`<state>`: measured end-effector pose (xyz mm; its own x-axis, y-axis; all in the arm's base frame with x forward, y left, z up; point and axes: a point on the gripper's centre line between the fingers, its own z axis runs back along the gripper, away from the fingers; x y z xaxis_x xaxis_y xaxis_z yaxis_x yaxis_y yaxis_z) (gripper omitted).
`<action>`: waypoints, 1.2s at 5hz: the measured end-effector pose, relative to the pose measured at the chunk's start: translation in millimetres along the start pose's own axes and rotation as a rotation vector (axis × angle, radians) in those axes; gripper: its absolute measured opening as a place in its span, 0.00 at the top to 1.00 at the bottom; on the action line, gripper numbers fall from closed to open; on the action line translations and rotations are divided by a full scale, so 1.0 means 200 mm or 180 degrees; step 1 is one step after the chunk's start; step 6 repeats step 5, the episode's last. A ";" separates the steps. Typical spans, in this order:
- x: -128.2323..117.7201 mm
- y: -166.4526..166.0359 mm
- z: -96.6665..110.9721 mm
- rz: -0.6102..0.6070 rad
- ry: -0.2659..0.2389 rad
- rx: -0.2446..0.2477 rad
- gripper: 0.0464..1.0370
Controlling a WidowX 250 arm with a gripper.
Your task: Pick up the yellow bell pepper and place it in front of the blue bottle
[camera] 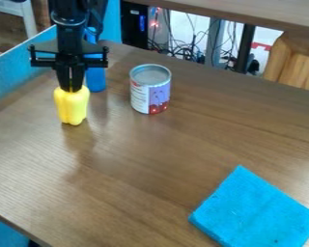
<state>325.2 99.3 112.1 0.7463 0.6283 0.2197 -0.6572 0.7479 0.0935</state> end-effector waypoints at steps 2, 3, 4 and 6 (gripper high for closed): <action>-0.01 0.00 0.00 0.0072 0.0049 -0.0018 0.69; -0.01 -0.02 -0.01 0.0024 0.0050 -0.0100 0.39; 0.00 0.02 0.09 0.0073 0.0006 -0.0220 0.09; 0.06 0.10 0.24 0.0087 0.0157 -0.0346 0.03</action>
